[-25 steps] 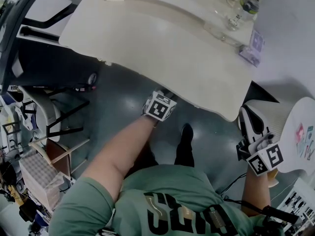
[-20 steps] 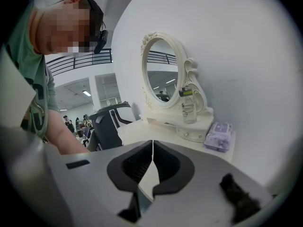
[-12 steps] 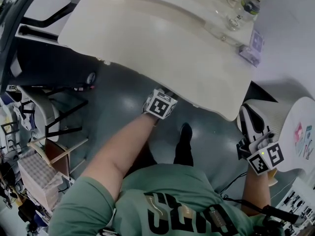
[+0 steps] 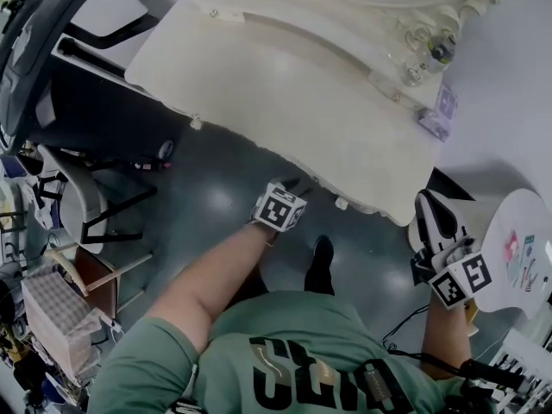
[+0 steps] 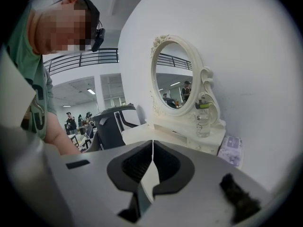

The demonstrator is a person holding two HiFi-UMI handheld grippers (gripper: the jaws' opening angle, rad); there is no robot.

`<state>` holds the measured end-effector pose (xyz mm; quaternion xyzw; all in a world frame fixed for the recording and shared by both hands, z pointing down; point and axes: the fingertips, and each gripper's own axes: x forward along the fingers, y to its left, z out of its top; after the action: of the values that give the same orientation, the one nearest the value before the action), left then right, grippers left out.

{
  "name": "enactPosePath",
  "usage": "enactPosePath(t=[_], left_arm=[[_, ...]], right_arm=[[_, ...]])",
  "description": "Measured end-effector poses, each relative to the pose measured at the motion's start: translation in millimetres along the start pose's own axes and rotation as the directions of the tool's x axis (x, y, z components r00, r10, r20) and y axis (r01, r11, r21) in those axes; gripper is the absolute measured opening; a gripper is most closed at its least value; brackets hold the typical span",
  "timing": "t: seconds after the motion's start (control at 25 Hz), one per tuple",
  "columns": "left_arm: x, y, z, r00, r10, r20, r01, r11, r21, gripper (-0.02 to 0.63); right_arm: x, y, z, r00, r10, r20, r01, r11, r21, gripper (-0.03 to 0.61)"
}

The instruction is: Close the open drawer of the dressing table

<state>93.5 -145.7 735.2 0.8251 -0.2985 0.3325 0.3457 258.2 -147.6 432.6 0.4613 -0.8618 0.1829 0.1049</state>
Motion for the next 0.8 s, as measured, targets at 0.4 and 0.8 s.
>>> enactPosePath(t=[0.4,0.8], left_arm=[[-190.6,17.0,-3.0,0.970,-0.098,0.224,0.113,0.992,-0.054,0.101],[-386.0,63.4,49.5,0.881,-0.119,0.459,0.091,0.992,0.082,0.050]], right_arm=[[22.7,71.8,70.9,0.998,-0.018,0.057,0.019,1.000,-0.018,0.014],[35.3,151.8,144.2,0.979,-0.044,0.197,0.040,0.999,0.020,0.014]])
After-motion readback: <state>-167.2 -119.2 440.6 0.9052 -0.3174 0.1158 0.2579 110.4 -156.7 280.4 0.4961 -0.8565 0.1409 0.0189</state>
